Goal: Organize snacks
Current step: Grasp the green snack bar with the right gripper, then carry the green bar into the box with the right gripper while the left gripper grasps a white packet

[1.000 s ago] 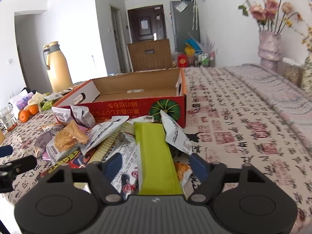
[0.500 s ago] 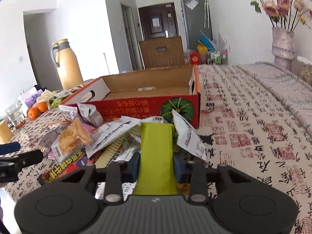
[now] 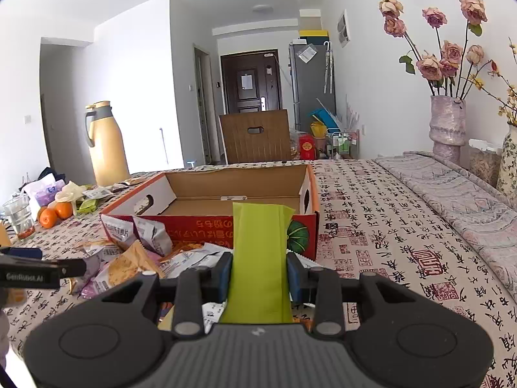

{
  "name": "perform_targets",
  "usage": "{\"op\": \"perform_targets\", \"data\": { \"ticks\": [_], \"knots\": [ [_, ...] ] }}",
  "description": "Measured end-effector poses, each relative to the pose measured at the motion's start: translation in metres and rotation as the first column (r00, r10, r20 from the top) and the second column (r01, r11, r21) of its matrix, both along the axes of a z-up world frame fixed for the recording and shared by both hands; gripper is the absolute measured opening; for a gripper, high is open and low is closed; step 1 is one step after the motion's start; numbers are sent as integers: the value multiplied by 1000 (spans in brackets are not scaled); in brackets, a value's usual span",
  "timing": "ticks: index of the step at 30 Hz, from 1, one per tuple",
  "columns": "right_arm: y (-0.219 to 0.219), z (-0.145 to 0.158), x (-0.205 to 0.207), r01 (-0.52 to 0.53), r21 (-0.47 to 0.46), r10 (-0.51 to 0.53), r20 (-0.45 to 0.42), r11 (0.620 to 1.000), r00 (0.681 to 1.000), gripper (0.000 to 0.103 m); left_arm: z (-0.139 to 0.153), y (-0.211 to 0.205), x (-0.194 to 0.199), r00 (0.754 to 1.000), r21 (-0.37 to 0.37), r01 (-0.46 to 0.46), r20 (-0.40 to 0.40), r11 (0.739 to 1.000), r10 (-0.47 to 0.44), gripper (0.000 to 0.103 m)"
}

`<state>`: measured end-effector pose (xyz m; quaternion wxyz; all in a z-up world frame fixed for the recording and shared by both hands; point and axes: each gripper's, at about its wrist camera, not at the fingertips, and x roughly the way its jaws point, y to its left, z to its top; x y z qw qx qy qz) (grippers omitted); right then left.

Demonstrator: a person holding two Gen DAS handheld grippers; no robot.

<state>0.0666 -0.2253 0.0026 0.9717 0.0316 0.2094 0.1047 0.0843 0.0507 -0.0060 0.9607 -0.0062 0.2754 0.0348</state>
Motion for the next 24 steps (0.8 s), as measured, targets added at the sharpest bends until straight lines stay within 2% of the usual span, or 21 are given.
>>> {"op": "perform_targets", "data": {
  "ticks": [7,11,14,19,21,24],
  "knots": [
    [6,-5,8,13,-8,-13,-17,1000,1000,34,-9,10,23,999,-29,-4,-36,1000,3,102],
    [8,-7,12,16,-9,-16,-26,1000,1000,34,-13,15,30,998,-62,-2,-62,998,-2,92],
    [8,-9,14,13,-11,-14,-34,1000,999,34,-18,18,33,997,-79,-7,-82,997,0,88],
    [9,-11,18,10,-5,-11,-48,1000,999,34,-23,21,36,994,-109,-1,-107,994,-10,70],
    [10,-13,18,10,-4,-10,-53,1000,999,34,-24,20,35,994,-114,13,-109,993,-26,51],
    [10,-13,18,9,0,-9,-55,1000,998,34,-23,18,32,995,-115,30,-95,993,-42,43]
  ]
}}
